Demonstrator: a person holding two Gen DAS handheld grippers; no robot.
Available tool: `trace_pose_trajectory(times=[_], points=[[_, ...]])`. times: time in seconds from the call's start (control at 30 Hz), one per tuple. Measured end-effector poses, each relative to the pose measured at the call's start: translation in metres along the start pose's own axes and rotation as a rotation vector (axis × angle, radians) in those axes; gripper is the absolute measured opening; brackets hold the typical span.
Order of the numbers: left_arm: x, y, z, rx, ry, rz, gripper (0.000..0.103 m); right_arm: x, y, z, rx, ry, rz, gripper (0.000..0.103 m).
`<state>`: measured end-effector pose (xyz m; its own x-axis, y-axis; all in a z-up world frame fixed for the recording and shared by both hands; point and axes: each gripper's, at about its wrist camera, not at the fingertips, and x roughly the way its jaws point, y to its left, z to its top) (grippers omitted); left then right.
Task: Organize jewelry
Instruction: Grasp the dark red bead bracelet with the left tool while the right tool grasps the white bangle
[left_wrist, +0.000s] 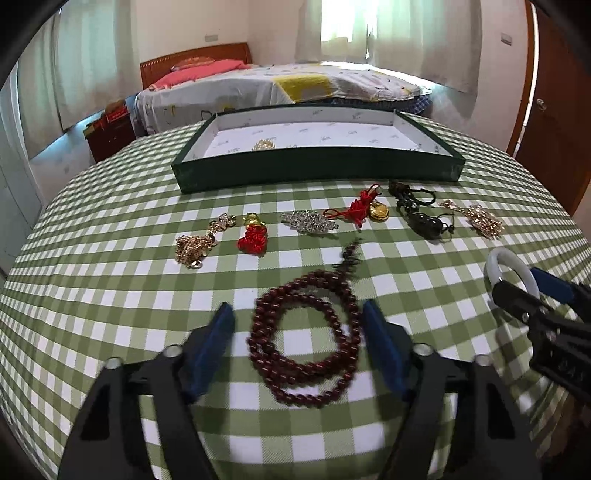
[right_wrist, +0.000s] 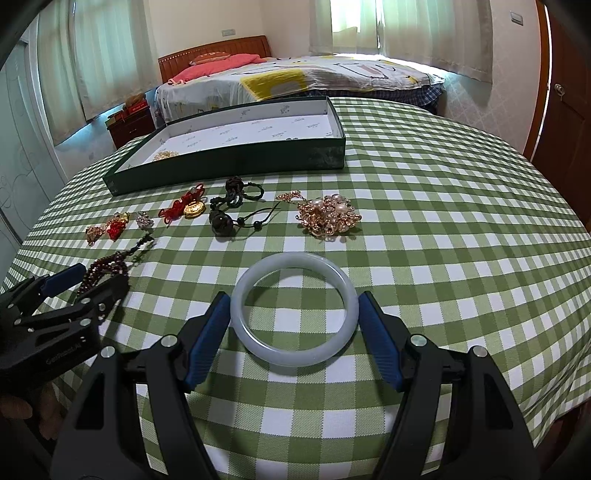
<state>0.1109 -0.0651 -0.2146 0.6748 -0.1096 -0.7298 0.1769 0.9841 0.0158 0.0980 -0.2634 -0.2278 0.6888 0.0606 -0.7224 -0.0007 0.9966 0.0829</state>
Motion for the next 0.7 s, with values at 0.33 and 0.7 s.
trace_pose_trajectory(times=[0.33,0.7], points=[[-0.006,0.018,-0.003,-0.029,-0.028,-0.015,0.017,0.000,0.004,-0.001,-0.009,-0.001,0.001,0.069],[-0.009,0.019,-0.002,-0.024,-0.041,-0.028,0.011,-0.005,0.006,0.000,-0.021,-0.020,0.002,0.069]])
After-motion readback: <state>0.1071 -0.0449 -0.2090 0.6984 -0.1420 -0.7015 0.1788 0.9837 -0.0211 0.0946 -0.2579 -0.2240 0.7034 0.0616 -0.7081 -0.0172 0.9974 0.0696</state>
